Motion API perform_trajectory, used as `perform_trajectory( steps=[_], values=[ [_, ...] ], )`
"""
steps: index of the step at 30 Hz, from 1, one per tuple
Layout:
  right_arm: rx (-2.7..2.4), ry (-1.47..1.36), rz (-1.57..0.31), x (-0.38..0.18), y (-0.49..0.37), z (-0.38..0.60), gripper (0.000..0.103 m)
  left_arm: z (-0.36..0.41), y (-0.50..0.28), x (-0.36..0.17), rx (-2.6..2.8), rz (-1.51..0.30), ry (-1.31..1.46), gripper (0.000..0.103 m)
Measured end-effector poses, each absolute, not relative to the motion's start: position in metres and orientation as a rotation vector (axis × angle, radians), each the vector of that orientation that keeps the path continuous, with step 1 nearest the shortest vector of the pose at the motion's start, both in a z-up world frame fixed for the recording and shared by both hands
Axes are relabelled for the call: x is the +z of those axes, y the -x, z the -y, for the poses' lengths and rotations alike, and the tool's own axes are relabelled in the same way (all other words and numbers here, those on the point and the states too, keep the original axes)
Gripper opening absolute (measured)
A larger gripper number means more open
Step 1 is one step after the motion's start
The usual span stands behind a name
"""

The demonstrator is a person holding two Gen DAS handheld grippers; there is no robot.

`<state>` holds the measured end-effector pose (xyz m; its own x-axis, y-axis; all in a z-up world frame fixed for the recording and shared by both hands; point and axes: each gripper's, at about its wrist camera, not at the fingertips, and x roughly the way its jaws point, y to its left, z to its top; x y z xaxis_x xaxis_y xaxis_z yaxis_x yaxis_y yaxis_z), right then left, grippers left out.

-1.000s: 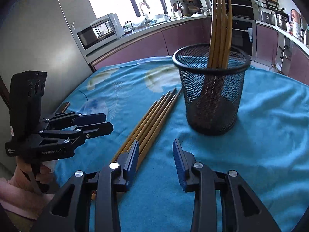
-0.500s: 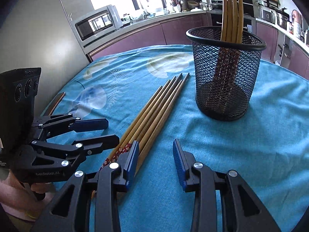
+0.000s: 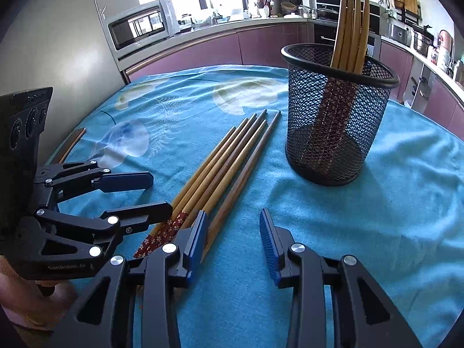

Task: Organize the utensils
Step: 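Withdraw both tools and move them toward the remaining chopsticks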

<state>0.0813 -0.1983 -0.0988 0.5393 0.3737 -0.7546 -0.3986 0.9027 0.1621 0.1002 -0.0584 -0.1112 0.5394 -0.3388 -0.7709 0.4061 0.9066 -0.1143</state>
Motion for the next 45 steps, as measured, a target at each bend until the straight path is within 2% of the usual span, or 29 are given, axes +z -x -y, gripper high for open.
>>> perform_trajectory(
  steps=[15,19,25,27,31,40,43,44,45],
  values=[
    [0.431,0.049,-0.894,-0.099,-0.087,0.201,0.034,0.057,-0.106,-0.112,-0.401,-0.91,-0.095,0.04],
    [0.425,0.046,-0.89,-0.1,-0.093,0.198,0.034,0.056,-0.11,-0.112,-0.396,-0.917,-0.084,0.033],
    [0.415,0.019,-0.894,-0.099,-0.096,0.203,0.024,0.055,-0.115,-0.112,-0.402,-0.929,-0.058,0.018],
    [0.423,-0.009,-0.898,-0.099,-0.096,0.206,0.016,0.054,-0.117,-0.112,-0.406,-0.934,-0.041,0.012],
    [0.441,-0.068,-0.904,-0.099,-0.096,0.213,0.008,0.052,-0.118,-0.113,-0.404,-0.941,-0.011,0.01],
    [0.434,-0.112,-0.913,-0.097,-0.092,0.224,0.004,0.045,-0.116,-0.11,-0.401,-0.938,0.029,0.008],
    [0.42,-0.07,-0.918,-0.096,-0.092,0.221,0.008,0.045,-0.114,-0.109,-0.409,-0.936,0.03,0.008],
    [0.409,-0.054,-0.915,-0.096,-0.092,0.22,0.015,0.045,-0.114,-0.109,-0.409,-0.936,0.031,0.008],
    [0.398,-0.045,-0.912,-0.097,-0.092,0.219,0.017,0.045,-0.114,-0.109,-0.412,-0.936,0.033,0.008]
  ],
)
